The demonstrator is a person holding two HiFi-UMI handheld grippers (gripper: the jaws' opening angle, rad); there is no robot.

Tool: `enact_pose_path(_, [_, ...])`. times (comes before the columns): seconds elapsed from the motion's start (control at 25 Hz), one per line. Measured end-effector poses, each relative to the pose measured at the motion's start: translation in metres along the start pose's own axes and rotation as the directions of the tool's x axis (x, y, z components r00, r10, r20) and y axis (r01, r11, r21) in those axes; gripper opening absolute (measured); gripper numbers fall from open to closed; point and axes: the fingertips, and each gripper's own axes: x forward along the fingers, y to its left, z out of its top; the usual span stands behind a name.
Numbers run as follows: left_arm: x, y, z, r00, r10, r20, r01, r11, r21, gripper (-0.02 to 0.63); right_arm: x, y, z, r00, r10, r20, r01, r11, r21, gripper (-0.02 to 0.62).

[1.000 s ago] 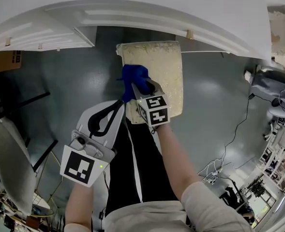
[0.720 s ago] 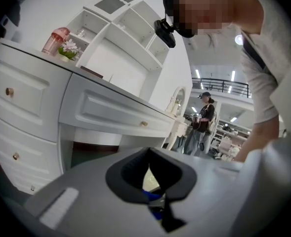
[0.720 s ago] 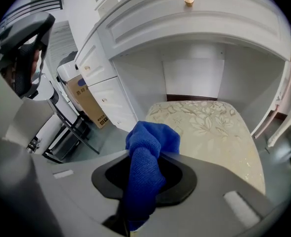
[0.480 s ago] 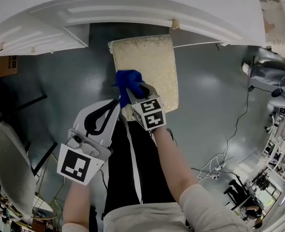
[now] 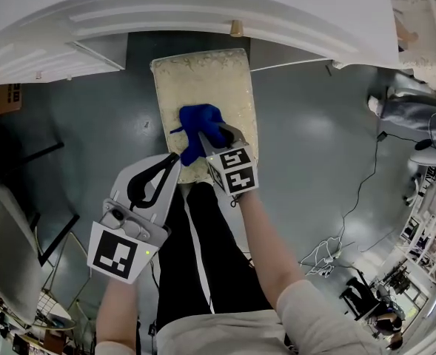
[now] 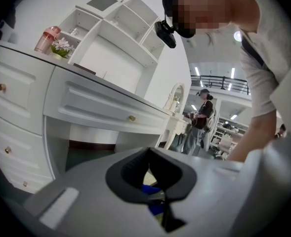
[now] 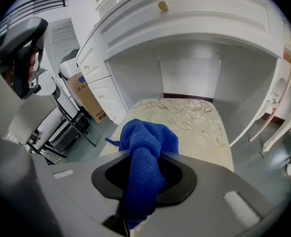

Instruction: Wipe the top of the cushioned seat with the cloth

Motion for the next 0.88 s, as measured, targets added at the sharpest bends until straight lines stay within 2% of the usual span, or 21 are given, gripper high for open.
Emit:
enact_pose_path(0.36, [0.026,-0.033,0.004,1.000,0.010,0.009,-0.010,0.999,0.031,0.000,-0.027,-0.064,-0.018,0.999,-0.037,-0.004,0.037,0.999,0.018,0.104])
enact_pose_path(0.72, [0.037,-0.051,0.002,0.999,0.048,-0.001,-0.048,0.998,0.047,0.000,-0.040,-0.095,-0.028,0.999,-0.036,0.001,0.036,0.999,0.038,0.104])
enact_pose_path(0.88, [0.036,-0.055,0.003,0.997,0.071,0.008,-0.071,0.996,0.047,0.000,-0.044,-0.103,-0.034,0.999,-0.040,-0.015,0.041,0.999,0.019,0.104])
